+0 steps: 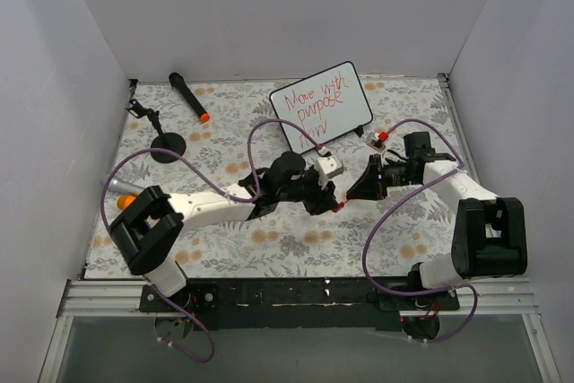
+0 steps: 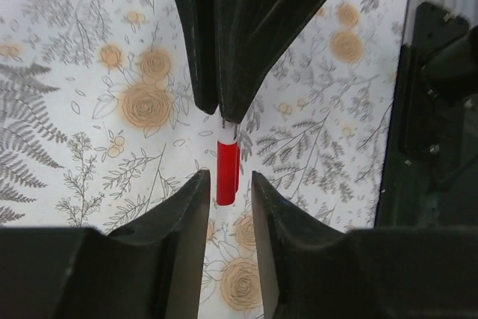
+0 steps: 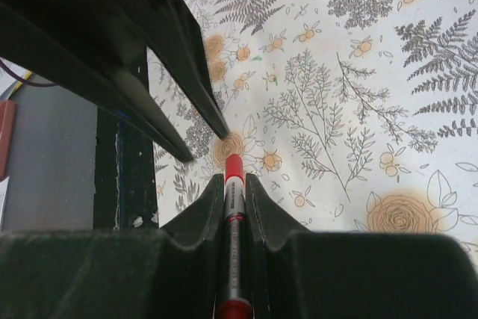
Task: Write a sentence on the whiteboard
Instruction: Close the whiteboard marker at the center of the board, then place the whiteboard marker at the center of the board.
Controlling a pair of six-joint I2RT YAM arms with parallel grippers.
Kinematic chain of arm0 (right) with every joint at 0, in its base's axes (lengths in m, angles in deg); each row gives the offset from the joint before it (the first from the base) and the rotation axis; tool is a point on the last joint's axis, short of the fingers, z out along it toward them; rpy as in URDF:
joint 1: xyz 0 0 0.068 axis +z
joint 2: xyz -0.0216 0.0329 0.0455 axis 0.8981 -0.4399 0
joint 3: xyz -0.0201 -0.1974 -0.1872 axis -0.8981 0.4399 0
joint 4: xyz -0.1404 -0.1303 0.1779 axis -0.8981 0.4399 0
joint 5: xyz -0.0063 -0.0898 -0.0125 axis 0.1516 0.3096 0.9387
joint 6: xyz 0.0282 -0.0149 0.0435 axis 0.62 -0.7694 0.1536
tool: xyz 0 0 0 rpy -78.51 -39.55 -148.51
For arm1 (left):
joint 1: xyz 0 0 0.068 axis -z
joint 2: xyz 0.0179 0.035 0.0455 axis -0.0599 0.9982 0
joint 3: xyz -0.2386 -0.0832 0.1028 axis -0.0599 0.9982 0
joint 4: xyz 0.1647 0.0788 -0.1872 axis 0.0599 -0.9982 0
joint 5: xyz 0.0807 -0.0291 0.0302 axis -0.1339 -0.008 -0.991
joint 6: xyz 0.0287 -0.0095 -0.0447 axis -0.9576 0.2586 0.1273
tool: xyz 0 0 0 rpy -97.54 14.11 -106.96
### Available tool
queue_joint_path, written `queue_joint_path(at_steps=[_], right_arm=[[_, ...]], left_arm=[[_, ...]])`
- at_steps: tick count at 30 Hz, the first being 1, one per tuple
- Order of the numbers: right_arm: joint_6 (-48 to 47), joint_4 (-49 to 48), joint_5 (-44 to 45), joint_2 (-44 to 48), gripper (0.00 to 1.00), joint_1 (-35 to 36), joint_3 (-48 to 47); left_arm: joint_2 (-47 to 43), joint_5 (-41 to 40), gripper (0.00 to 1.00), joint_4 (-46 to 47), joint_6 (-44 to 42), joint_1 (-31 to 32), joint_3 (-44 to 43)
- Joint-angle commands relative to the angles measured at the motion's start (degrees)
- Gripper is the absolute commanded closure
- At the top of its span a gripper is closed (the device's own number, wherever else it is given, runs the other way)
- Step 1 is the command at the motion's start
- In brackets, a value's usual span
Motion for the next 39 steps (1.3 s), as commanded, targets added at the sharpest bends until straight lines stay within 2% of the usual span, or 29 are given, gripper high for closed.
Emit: queue_joint_path(at_steps=[1,2,6,8,9,10,12,16,19,23,29,34,35,39], right_arm=[[-5.65,8.70,1.61,2.36,0.99,-0.73,-2.37],[-6.28,10.54,1.79,2.71,0.99,-0.91,-3.33],[-9.62,16.17,2.84,2.71,0.99,-2.58,-6.49],[-11.19,18.54,3.72,2.71,0.99,-3.89,-7.73],[-11.29,19.77,4.25,2.80,0.99,-3.99,-8.95],[-11.29,20.22,4.95,3.15,0.99,-6.16,-9.40],[-11.64,22.32,7.84,3.15,0.99,-7.23,-10.62],[-12.43,26.27,13.47,1.32,0.99,-11.09,-11.51],[-14.53,30.31,16.90,-1.67,0.99,-14.34,-12.38],[-16.30,34.10,21.99,-6.07,0.96,-17.43,-13.88],[-13.93,33.58,26.57,-11.08,0.91,-22.35,-15.81],[-12.70,33.32,27.36,-16.17,0.70,-25.43,-20.38],[-12.18,32.88,27.80,-16.53,0.62,-25.61,-21.00],[-8.75,30.33,29.03,-17.59,0.48,-25.87,-23.46]], left_arm=[[-12.54,-2.50,0.67,7.65,2.39,-0.14,3.95],[-14.90,-3.03,0.64,7.03,2.74,-0.14,4.65],[-19.93,-4.78,0.41,5.27,4.31,-0.49,7.20],[-21.69,-8.03,0.32,2.73,5.89,-1.02,7.38],[-23.96,-9.35,0.19,2.20,8.25,-1.37,7.73],[-25.11,-10.93,0.02,1.58,9.49,-2.42,7.99],[-28.79,-11.12,0.02,-0.35,11.95,-4.09,8.52],[-33.47,-5.59,0.02,-4.74,20.20,-12.85,8.70],[-36.01,-2.86,0.02,-8.87,22.78,-17.35,8.96],[-39.79,-3.21,0.02,-12.04,24.71,-19.21,11.24],[-43.49,-4.70,0.02,-12.58,26.12,-20.53,14.85],[-44.37,-5.58,0.02,-12.22,27.87,-21.50,15.64],[-44.37,-5.15,0.02,-11.87,28.14,-21.76,15.82],[-43.93,-3.39,0.02,-10.90,29.02,-22.73,16.35]])
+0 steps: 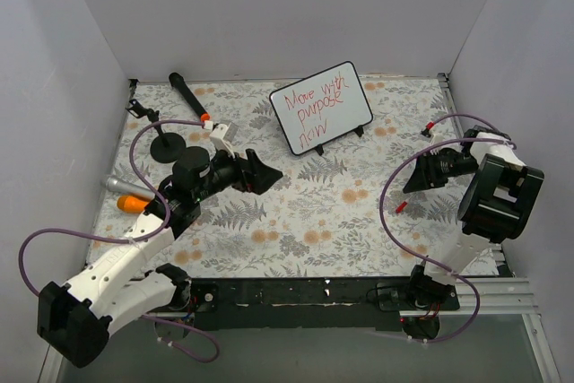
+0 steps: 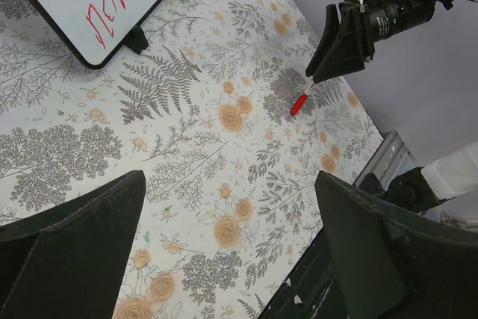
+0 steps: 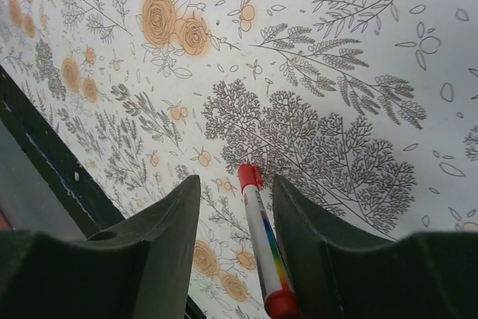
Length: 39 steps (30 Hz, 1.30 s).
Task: Write a sentence on the whiteboard
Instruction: Place the whiteboard marker at the center of the board, then reset both arms
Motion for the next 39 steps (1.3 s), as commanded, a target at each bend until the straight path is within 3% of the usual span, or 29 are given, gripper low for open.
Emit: queue_joint_path(at_steps=[1,8,26,39], right_arm=[[3.36,-1.73,1.47,-0.43,0.46,-0.21,-4.18],[5.30,-5.07,4.72,2.11,0.39,-1.88,-5.94],[6.89,-11.76,6.84,12.92,0.36,-3.11,-5.07],[9.78,-18.95,-0.28,32.50,0.35,-3.90,5.21]], left_arm=[[-0.81,1.62,0.02,1.38,1.78,-1.40,0.85],[-0.63,2.68,0.02,1.91,2.66,-2.72,0.24],[-0.46,6.80,0.02,2.00,4.69,-6.23,-3.63],[0.24,11.38,0.02,2.44,8.64,-11.41,-6.18]])
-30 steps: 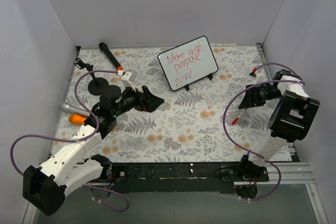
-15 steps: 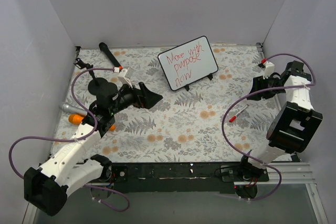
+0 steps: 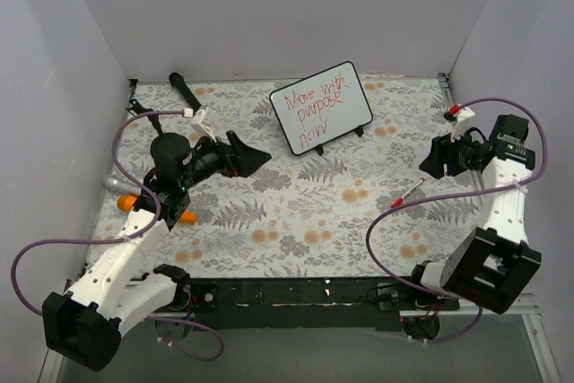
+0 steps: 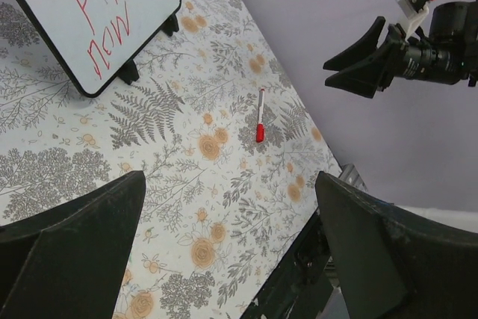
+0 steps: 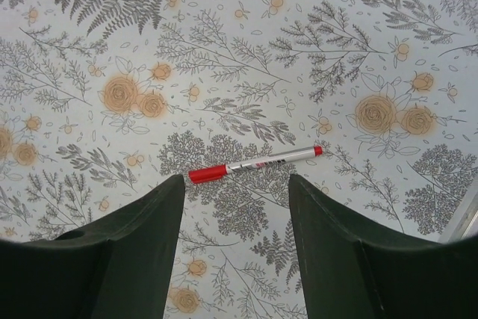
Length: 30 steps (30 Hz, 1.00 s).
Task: Write a sentence on the whiteboard
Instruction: Reset both arms
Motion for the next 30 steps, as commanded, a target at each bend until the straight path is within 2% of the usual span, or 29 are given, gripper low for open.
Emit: queue_joint_path(at_steps=[1,7,12,18,25,30], right_arm=[[3.16,-6.33,-3.67,8.17,0.34,-0.99,3.40],[7.81,-10.02,-2.27,16.79,0.31,-2.58,4.81],[13.70,-12.13,-1.12,20.92,0.20,-3.90,3.58],[21.00,-16.00,0.72,23.82,0.13,-3.90,2.96],[23.82,-16.80,3.18,25.41,0.10,-3.98,2.61],[26.27,-17.50,6.26,26.90,0.07,-3.90,2.88]], left_arm=[[0.01,3.07,0.02,0.91,2.04,-2.17,-3.99],[1.85,2.29,0.02,-4.00,2.40,-4.63,-8.82],[2.47,-1.14,0.02,-9.89,0.99,-5.43,-14.54],[1.50,-5.35,0.02,-14.12,-2.70,-5.60,-18.67],[0.27,-11.93,0.02,-19.13,-8.15,-5.60,-19.74],[-1.22,-13.36,0.02,-20.10,-9.47,-5.60,-18.85]])
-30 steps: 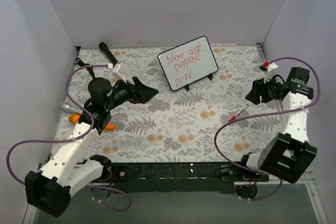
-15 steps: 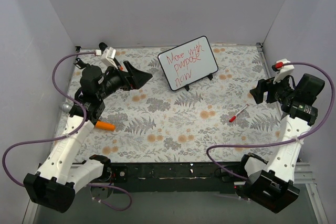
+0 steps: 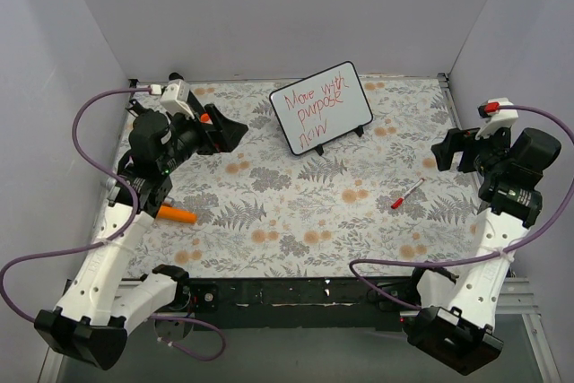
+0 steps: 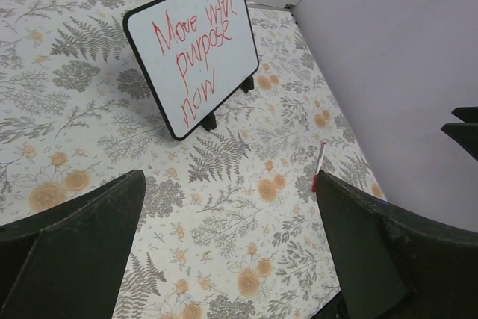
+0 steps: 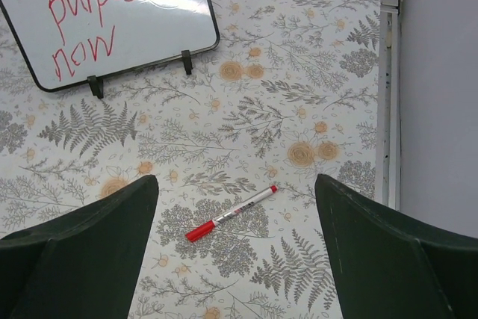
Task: Write a sentence on the whiteboard
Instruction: Reset both arms
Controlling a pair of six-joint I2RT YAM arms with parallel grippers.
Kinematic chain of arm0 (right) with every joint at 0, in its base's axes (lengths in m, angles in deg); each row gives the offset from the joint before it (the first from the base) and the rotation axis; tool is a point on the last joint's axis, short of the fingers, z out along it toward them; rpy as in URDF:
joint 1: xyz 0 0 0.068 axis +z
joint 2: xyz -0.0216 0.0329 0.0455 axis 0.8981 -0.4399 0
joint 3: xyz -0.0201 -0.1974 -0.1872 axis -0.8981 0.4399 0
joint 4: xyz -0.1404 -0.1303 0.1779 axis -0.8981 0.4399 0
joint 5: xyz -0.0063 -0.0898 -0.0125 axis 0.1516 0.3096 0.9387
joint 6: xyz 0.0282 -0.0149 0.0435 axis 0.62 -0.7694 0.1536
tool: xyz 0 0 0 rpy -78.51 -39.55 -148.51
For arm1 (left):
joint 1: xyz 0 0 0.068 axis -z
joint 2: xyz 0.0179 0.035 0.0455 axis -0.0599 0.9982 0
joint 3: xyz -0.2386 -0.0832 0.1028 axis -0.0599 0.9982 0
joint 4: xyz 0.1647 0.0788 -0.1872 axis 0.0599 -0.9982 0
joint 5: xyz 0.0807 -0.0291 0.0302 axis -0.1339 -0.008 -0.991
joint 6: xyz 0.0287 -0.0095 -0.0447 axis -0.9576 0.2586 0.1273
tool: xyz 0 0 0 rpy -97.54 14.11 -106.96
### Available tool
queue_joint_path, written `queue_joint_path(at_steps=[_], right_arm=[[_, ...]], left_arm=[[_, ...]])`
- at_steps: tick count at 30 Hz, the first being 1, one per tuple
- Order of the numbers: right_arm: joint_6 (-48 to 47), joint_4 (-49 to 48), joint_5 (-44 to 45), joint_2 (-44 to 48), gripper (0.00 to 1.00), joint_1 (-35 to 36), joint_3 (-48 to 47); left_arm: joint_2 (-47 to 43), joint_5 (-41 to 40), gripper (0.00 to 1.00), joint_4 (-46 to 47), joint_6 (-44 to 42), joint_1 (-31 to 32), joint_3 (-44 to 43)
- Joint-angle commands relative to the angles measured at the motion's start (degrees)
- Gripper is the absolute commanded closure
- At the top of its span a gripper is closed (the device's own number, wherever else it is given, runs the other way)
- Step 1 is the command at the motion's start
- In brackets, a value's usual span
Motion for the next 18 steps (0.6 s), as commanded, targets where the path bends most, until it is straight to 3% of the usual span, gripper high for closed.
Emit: queue_joint_path(at_steps=[1,18], right_arm=[[3.53,-3.07,3.59,1.96,0.06,-0.25,-1.58],[3.53,-5.45,7.73,3.90,0.04,-0.25,1.49]], left_arm=[[-2.34,-3.20,0.02,-1.96,-2.96,-0.27,-0.67],[-1.81,-4.69,0.02,-1.96,-3.75,-0.27,1.09]])
